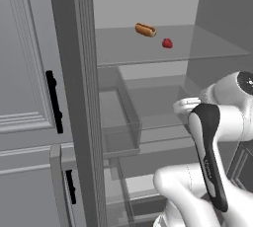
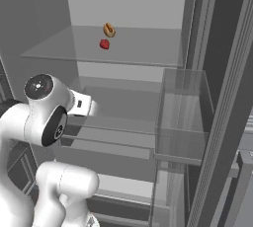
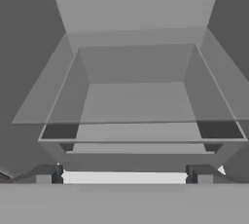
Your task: Take the strawberry from the fridge and place it on top of the pancake, located on the dining counter.
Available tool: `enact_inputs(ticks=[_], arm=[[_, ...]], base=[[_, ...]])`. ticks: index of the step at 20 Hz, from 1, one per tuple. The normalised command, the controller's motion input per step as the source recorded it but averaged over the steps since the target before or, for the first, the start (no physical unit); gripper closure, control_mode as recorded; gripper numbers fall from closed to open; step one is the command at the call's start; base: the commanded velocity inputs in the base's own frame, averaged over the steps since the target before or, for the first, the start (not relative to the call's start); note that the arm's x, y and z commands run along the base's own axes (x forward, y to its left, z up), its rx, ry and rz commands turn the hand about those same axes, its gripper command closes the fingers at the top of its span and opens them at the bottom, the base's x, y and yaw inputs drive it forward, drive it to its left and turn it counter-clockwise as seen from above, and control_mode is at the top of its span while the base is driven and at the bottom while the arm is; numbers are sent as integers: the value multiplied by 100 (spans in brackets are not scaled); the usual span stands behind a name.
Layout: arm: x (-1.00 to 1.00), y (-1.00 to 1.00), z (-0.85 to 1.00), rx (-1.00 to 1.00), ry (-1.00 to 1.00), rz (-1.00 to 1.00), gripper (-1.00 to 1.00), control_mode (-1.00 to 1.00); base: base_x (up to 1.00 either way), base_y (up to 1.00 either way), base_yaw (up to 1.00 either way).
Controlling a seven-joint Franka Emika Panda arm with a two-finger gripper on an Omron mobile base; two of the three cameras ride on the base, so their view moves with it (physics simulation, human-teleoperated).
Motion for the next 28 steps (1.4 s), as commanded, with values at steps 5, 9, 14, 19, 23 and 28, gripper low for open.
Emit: enact_inputs(ticks=[5, 9, 14, 19, 23, 28], arm=[[-17, 1, 74, -13, -30, 5, -100, -100], [-26, 0, 83, -10, -36, 0, -100, -100], [-14, 0, 85, -6, -38, 0, -100, -100], [-3, 0, 75, -12, -17, -4, -100, -100], [0, 2, 69, -15, 0, -1, -100, -100], [38, 4, 4, 0, 31, 0, -100, -100]], base=[[0, 0, 0], [0, 0, 0], [0, 0, 0], [0, 0, 0], [0, 0, 0], [0, 0, 0]])
